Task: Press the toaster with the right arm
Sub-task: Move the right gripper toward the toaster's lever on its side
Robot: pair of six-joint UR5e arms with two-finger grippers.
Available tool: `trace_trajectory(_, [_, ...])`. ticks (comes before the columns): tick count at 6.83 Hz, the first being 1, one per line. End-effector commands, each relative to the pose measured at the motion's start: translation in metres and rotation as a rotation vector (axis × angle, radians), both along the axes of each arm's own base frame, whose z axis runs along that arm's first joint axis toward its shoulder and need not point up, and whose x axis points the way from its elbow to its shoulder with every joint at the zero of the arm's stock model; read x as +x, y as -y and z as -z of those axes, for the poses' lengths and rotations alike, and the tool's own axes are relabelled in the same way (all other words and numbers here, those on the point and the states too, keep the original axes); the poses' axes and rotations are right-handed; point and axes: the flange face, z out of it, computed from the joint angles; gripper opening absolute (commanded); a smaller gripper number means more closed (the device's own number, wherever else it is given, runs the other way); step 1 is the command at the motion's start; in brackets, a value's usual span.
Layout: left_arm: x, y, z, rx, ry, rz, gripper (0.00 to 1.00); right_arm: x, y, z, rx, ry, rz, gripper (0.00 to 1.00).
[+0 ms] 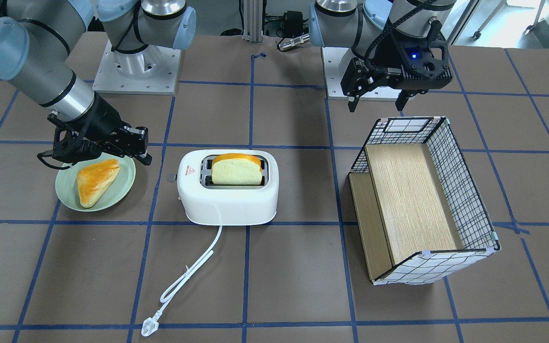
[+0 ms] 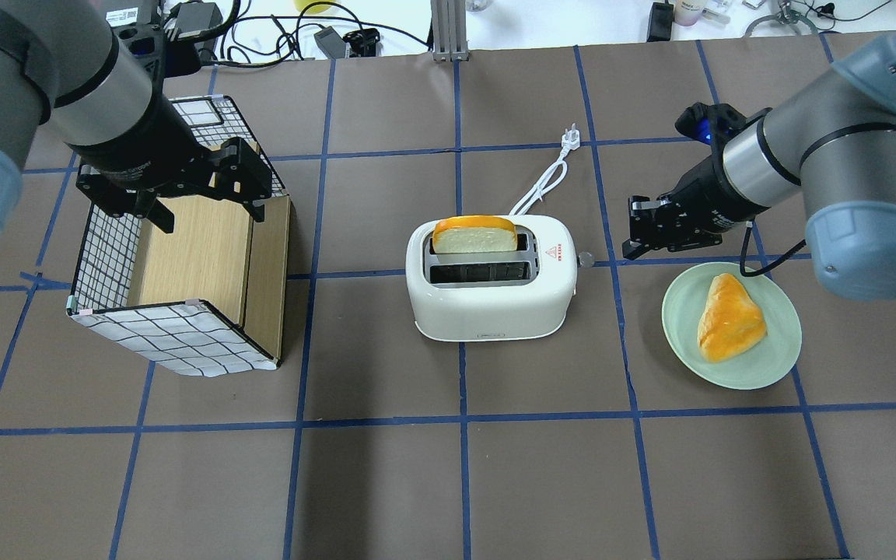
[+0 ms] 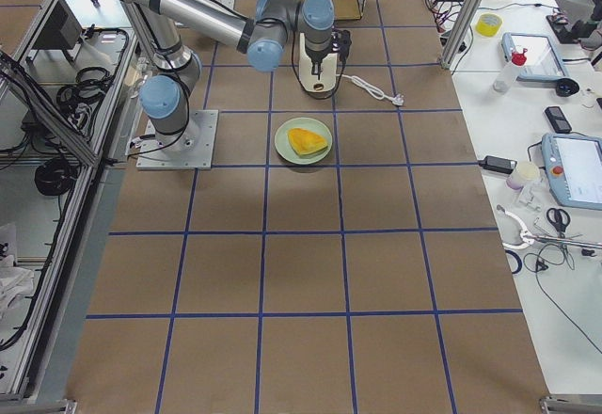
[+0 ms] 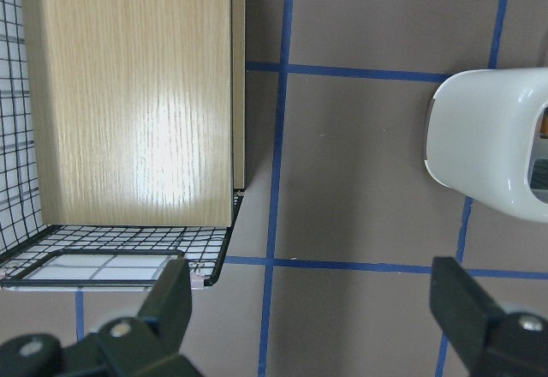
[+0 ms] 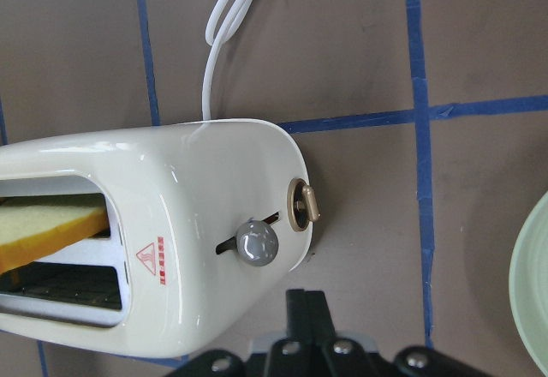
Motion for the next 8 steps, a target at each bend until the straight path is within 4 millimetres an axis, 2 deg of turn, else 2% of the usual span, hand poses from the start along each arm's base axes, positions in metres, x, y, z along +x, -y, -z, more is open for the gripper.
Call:
trace_trajectory(1, [0.0, 0.0, 0.0, 0.001, 0.0, 0.0, 1.0, 0.005, 0.002, 0.012, -0.006, 0.066, 0.002, 0.0])
trace_trajectory(8, [0.0, 0.0, 0.0, 0.001, 0.001, 0.0, 1.0, 0.014, 0.008, 0.037, 0.012, 0.181, -0.022, 0.0])
